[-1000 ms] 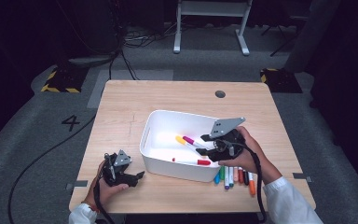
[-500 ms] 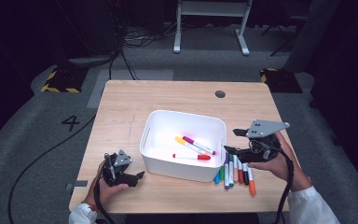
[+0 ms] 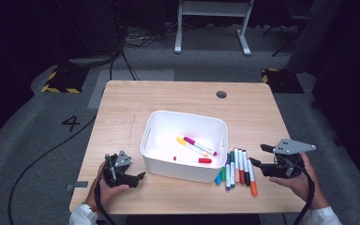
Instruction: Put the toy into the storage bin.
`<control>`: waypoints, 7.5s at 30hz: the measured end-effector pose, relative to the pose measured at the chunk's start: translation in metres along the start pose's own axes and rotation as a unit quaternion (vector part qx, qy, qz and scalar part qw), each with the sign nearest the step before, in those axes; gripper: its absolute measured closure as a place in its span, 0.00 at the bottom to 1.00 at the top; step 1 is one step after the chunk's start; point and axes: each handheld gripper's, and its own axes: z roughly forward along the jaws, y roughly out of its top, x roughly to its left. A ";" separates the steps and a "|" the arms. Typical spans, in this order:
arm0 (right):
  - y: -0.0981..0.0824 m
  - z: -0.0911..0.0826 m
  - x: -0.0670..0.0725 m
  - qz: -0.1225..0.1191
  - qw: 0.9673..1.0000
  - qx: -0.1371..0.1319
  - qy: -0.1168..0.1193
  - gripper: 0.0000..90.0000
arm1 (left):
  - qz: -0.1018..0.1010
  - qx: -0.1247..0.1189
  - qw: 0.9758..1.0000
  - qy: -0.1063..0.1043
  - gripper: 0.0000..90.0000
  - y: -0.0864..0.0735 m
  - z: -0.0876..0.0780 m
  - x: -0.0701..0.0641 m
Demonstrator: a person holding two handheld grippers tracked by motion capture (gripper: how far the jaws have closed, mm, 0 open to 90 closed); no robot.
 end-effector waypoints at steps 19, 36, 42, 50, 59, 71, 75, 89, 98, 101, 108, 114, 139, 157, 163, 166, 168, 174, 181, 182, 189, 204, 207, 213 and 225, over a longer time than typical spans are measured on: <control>-0.087 0.019 0.024 0.058 0.997 0.055 0.019 0.39 | -0.002 0.000 1.000 -0.002 0.17 0.000 0.000 0.000; -0.117 0.021 0.002 0.109 0.991 0.063 -0.034 0.49 | -0.003 -0.001 1.000 -0.003 0.17 0.000 0.000 -0.001; -0.120 0.020 -0.011 0.123 0.988 0.060 -0.067 0.54 | -0.003 -0.001 1.000 -0.003 0.17 0.000 0.000 -0.001; -0.115 0.026 -0.021 0.126 0.988 0.059 -0.065 0.70 | -0.003 -0.001 1.000 -0.002 0.17 0.000 0.000 -0.001; -0.116 0.027 -0.032 0.142 0.985 0.057 -0.076 0.83 | -0.003 -0.001 1.000 -0.003 0.17 0.000 0.000 -0.001; -0.110 0.022 -0.032 0.133 0.989 0.041 -0.058 0.84 | -0.003 -0.001 1.000 -0.004 0.17 0.000 0.000 0.000; -0.102 0.012 -0.032 0.132 0.990 0.017 -0.053 0.84 | -0.003 -0.001 1.000 -0.003 0.17 0.000 0.000 -0.001; -0.029 -0.017 -0.025 0.066 0.996 -0.053 -0.042 0.84 | -0.003 -0.001 1.000 -0.003 0.17 -0.001 0.000 -0.001; 0.028 -0.017 -0.017 0.019 0.996 -0.082 -0.010 0.84 | -0.003 -0.001 1.000 -0.004 0.17 0.000 0.000 0.000; 0.040 -0.013 -0.013 0.008 0.997 -0.083 0.000 0.84 | -0.003 -0.001 1.000 -0.004 0.17 0.000 0.000 0.000; 0.067 0.001 -0.001 -0.018 0.997 -0.077 0.024 0.84 | -0.003 -0.001 1.000 -0.004 0.17 0.000 0.000 0.000; 0.089 0.018 0.014 -0.038 0.995 -0.073 0.048 0.84 | -0.003 -0.001 1.000 -0.004 0.17 0.000 0.000 0.000; 0.132 0.098 0.063 -0.126 0.983 0.015 0.131 0.84 | -0.003 -0.001 1.000 -0.004 0.17 0.000 0.000 0.000; 0.122 0.116 0.088 -0.181 0.956 0.116 0.198 0.83 | -0.003 -0.001 1.000 -0.004 0.17 0.000 0.000 0.000; 0.121 0.116 0.088 -0.173 0.956 0.130 0.196 0.77 | -0.003 -0.001 1.000 -0.004 0.17 0.000 0.000 0.000; 0.121 0.116 0.085 -0.172 0.959 0.119 0.190 0.72 | -0.003 -0.001 1.000 -0.004 0.17 0.000 0.000 0.000; 0.121 0.113 0.083 -0.163 0.963 0.107 0.185 0.69 | -0.003 -0.001 1.000 -0.004 0.17 0.000 0.000 0.000; 0.122 0.093 0.069 -0.134 0.978 0.052 0.152 0.59 | -0.003 -0.001 1.000 -0.004 0.17 0.000 0.000 0.000; 0.114 0.057 0.052 -0.095 0.991 -0.009 0.097 0.48 | -0.003 -0.001 1.000 -0.004 0.17 0.000 0.000 0.000; 0.112 0.052 0.049 -0.097 0.991 -0.013 0.089 0.46 | -0.003 -0.001 1.000 -0.004 0.17 0.000 0.000 0.000; 0.084 0.024 0.031 -0.072 0.997 -0.025 0.027 0.41 | -0.002 -0.001 1.000 -0.004 0.17 0.000 0.000 0.000; -0.023 0.026 0.012 -0.001 1.000 0.028 -0.007 0.40 | -0.003 -0.001 1.000 -0.003 0.17 0.000 0.000 -0.001; -0.035 0.032 0.010 0.007 0.999 0.039 -0.007 0.40 | -0.003 -0.001 1.000 -0.003 0.17 0.000 0.000 -0.001; -0.053 0.044 0.009 0.022 0.998 0.060 -0.010 0.39 | -0.003 -0.001 1.000 -0.003 0.17 -0.001 0.000 -0.001; -0.069 0.058 0.006 0.054 0.996 0.076 -0.003 0.39 | -0.003 -0.001 1.000 -0.003 0.17 -0.001 0.000 -0.001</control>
